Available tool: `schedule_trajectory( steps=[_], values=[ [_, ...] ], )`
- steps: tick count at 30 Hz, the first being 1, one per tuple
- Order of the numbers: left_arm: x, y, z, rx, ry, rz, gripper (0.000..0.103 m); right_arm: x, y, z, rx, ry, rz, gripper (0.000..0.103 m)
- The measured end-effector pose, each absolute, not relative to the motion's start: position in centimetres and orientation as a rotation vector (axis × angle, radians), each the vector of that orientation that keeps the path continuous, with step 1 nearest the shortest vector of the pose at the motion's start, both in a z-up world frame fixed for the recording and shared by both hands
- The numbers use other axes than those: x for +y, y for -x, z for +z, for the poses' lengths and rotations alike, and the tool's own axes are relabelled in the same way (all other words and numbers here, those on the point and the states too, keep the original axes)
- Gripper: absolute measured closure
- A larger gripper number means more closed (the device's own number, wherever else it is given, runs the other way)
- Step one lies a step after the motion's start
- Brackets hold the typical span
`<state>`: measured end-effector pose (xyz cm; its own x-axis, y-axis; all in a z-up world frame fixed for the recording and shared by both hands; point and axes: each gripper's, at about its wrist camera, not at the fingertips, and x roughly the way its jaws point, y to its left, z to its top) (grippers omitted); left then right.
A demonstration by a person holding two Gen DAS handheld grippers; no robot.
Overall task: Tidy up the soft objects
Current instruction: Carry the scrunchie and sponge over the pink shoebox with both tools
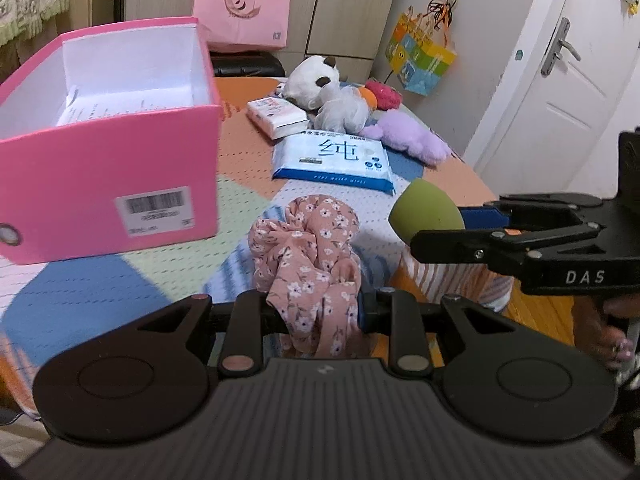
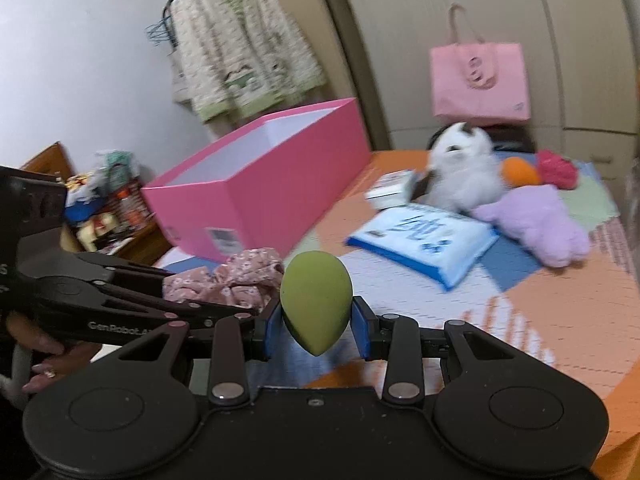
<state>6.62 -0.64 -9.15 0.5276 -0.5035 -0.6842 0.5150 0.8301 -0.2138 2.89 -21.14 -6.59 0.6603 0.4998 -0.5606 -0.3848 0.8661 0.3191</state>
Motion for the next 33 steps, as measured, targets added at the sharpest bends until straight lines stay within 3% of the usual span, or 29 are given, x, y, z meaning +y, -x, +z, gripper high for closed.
schedule_trajectory(
  steps=[13, 22, 33],
  values=[
    [4.0, -5.1, -4.4, 0.901, -0.047, -0.657, 0.078, -16.5, -3.1, -2.0, 0.741, -0.114, 0.665, 0.061],
    [5.4, -6.8, 0.2, 0.797, -0.057, -0.671, 0.078, -14.3, -4.8, 1.9, 0.652, -0.015, 0.704, 0.060],
    [5.3, -15.0, 4.4, 0.681, -0.042, -0.653, 0.078, -14.6, -13.3, 5.5, 0.559, -0.001, 0.726, 0.060]
  ],
)
